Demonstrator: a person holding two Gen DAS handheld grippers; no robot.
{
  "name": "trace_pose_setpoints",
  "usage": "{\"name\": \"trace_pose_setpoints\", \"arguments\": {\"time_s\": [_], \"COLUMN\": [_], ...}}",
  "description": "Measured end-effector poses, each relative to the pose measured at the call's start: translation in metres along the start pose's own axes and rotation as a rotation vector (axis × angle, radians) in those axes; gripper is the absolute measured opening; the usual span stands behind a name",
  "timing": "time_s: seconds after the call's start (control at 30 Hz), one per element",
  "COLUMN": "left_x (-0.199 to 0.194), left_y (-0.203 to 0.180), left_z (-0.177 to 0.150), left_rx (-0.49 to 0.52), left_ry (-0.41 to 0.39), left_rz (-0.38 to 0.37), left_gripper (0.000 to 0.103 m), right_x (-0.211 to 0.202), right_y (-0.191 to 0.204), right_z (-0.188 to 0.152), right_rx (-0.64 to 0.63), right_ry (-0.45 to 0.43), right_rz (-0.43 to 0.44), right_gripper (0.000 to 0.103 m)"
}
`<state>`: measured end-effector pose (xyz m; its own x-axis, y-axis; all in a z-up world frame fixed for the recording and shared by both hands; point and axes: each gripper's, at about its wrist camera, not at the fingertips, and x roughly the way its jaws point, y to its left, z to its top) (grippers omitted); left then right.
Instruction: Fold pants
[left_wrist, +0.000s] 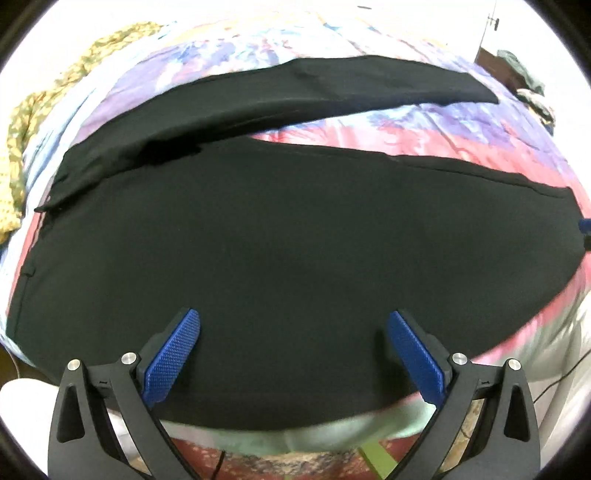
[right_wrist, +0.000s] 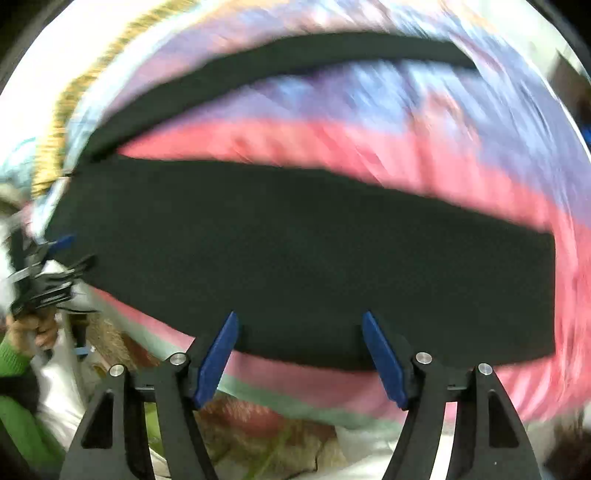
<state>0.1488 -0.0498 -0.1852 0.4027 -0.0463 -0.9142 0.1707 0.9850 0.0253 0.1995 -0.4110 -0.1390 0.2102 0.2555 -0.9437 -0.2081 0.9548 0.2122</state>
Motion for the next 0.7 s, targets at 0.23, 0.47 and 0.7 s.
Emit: {"name": "trace_pose_setpoints", "arguments": {"time_s": [0.23, 0.47, 0.7], "left_x": [-0.008, 0.014, 0.133], "left_y": [0.014, 0.105, 0.22], "left_z": [0.012, 0.17, 0.179], "left_rx": [0.054, -0.053, -0.381], "left_ry": [0.027, -0.235, -0.082], "left_rz": [0.007, 0.238, 0.253], "left_gripper": [0.102, 0.102, 0.103], "right_x": [0.063, 0.039, 0.155], "right_y": [0.013, 0.085, 0.198], "right_z": [0.007, 0.135, 0.264], "right_rx": [-0.003, -0.116, -0.18], "right_ry": [0.161, -0.09, -0.131], "right_rz": [-0.042, 0.208, 0.484], "right_gripper": [0.095, 0.095, 0.095]}}
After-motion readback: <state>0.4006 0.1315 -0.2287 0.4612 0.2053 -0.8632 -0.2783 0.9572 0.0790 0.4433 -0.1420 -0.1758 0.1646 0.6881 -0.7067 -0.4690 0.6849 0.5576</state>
